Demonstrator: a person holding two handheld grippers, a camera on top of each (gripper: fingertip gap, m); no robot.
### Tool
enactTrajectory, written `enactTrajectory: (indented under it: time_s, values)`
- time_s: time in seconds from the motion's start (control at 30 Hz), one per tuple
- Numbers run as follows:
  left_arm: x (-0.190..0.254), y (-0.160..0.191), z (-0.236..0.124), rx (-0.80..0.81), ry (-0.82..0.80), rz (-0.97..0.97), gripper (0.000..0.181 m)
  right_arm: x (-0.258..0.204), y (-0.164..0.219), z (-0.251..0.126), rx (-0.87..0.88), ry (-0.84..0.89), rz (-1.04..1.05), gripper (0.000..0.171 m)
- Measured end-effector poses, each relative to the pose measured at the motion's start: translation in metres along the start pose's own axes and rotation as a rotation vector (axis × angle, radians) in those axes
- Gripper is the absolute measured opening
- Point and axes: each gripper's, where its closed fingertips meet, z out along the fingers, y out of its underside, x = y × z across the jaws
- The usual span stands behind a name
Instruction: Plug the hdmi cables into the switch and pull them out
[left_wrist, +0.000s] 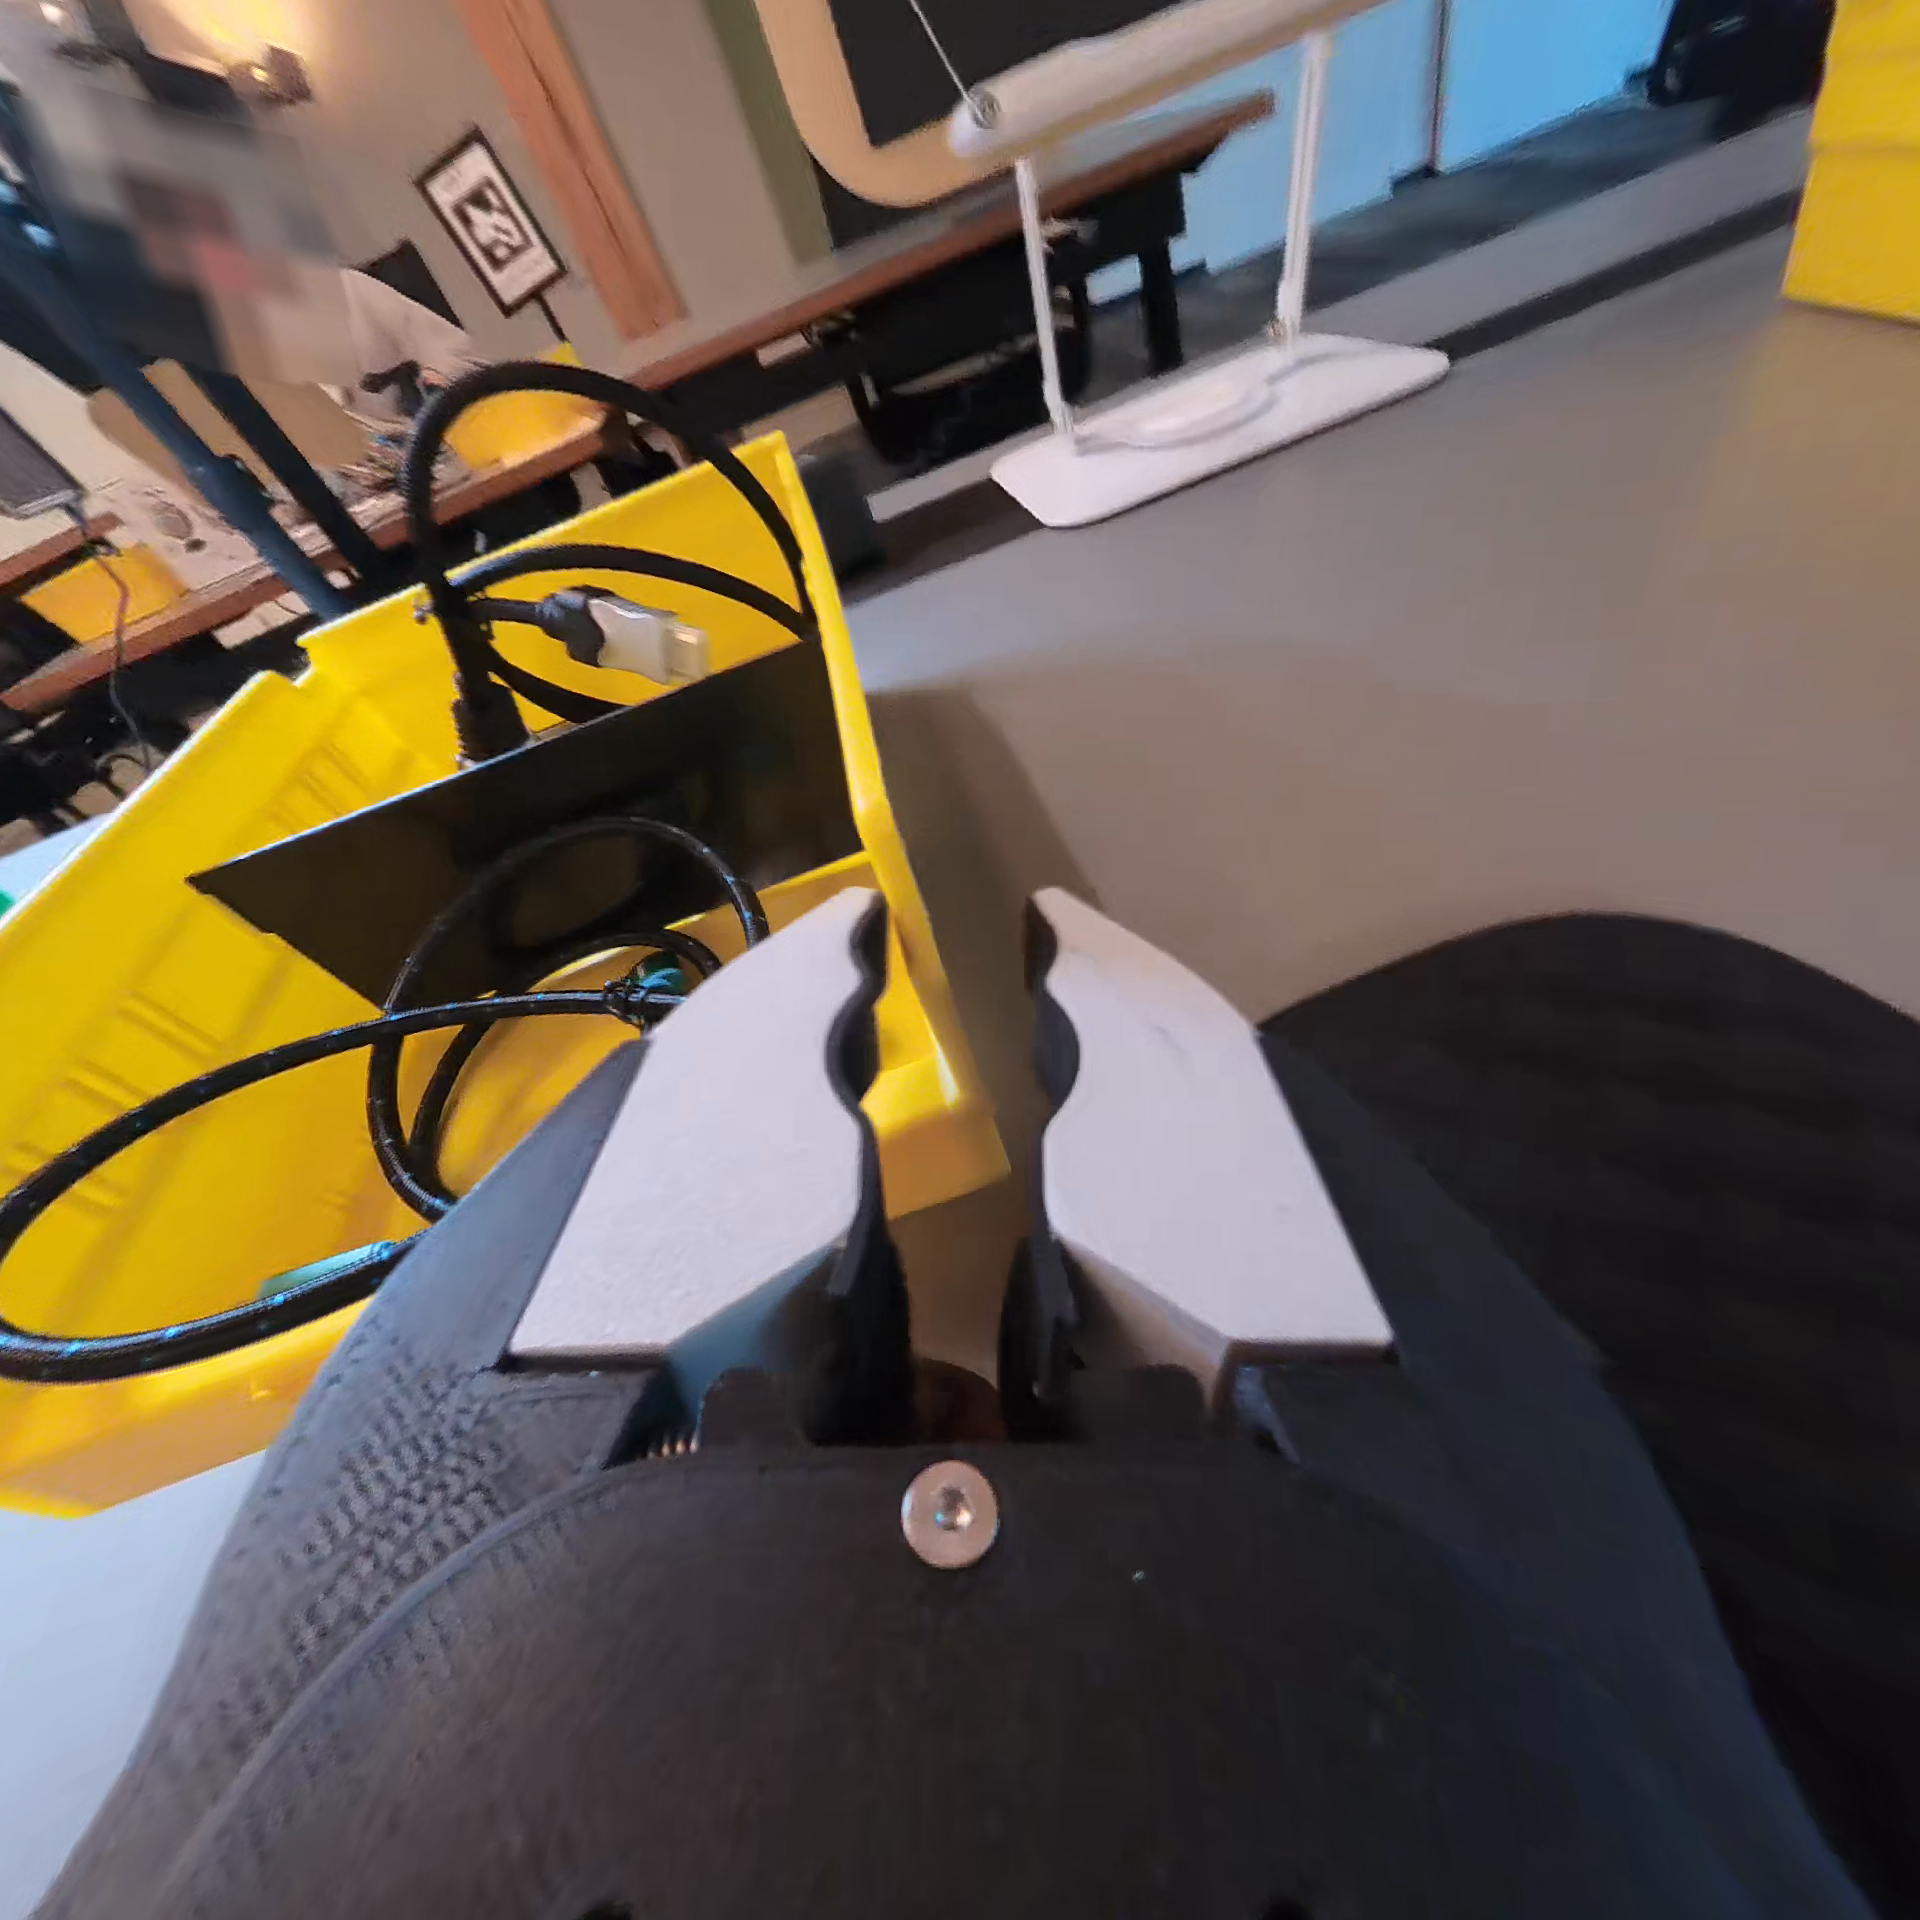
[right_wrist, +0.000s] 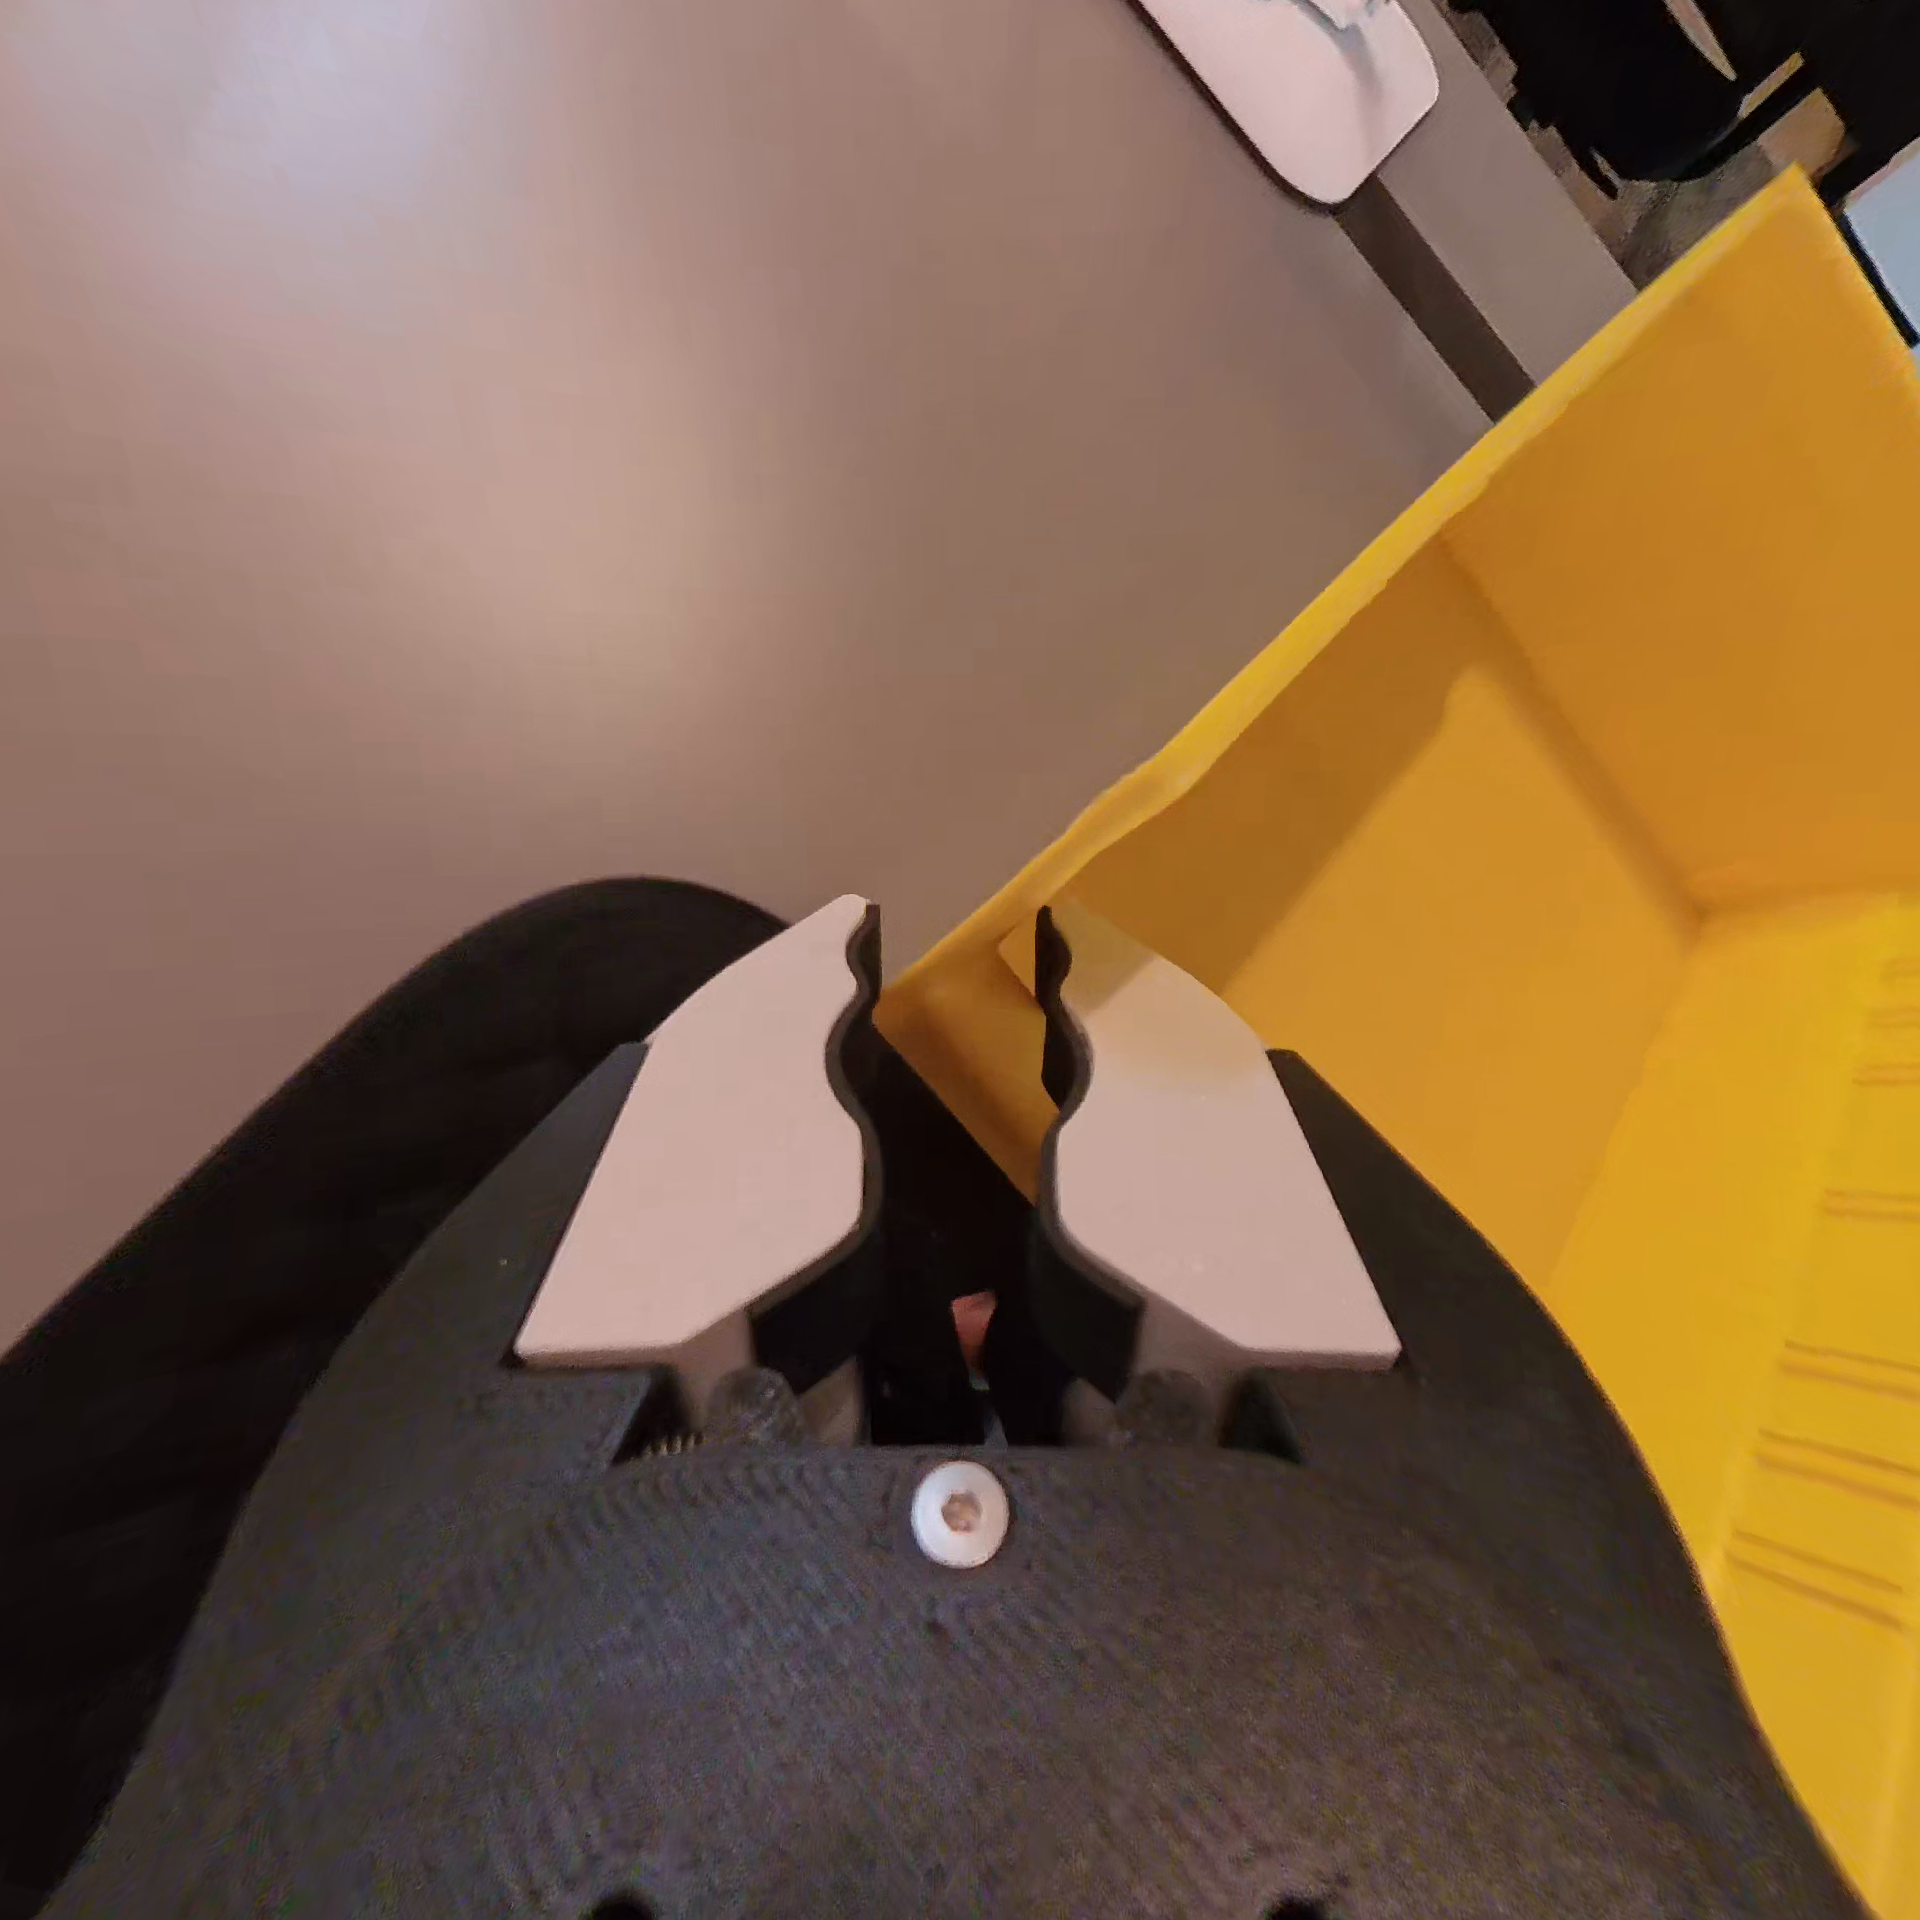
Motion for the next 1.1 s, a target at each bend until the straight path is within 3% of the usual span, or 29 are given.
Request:
enactTrajectory:
  time_s: [0.07,0.33,0.43,0.5,0.6,0.73,0.83,0.97,1.1]
  values:
    - [-0.006,0.001,-0.002,-0.005,-0.038,-0.025,0.009,0.003,0.003,-0.005,0.028,0.009,0.014,0.029]
    - [0.003,0.000,-0.013,-0.095,0.020,-0.169,0.009,0.008,0.004,-0.015,0.173,0.002,0.087,0.028]
    - [0.018,-0.014,-0.018,-0.063,0.139,-0.205,0.038,0.008,-0.003,-0.030,0.263,0.014,0.069,0.028]
    - [0.014,-0.036,-0.030,0.042,0.161,-0.188,0.050,0.009,-0.014,-0.047,0.390,0.024,0.056,0.031]
    - [-0.022,-0.053,-0.057,0.131,0.052,-0.174,0.052,0.012,-0.032,-0.069,0.586,0.008,0.071,0.043]
    - [-0.075,-0.043,-0.089,0.106,-0.119,-0.147,0.051,0.003,-0.039,-0.072,0.660,-0.148,0.199,0.080]
    - [-0.084,-0.036,-0.097,0.087,-0.099,-0.165,0.051,0.003,-0.040,-0.069,0.675,-0.152,0.225,0.080]
    - [-0.079,-0.058,-0.076,0.113,0.006,-0.094,0.051,0.001,-0.043,-0.070,0.688,-0.133,0.187,0.077]
    - [-0.104,-0.064,-0.003,-0.018,0.028,0.019,0.051,0.001,-0.043,-0.069,0.687,-0.121,0.179,0.073]
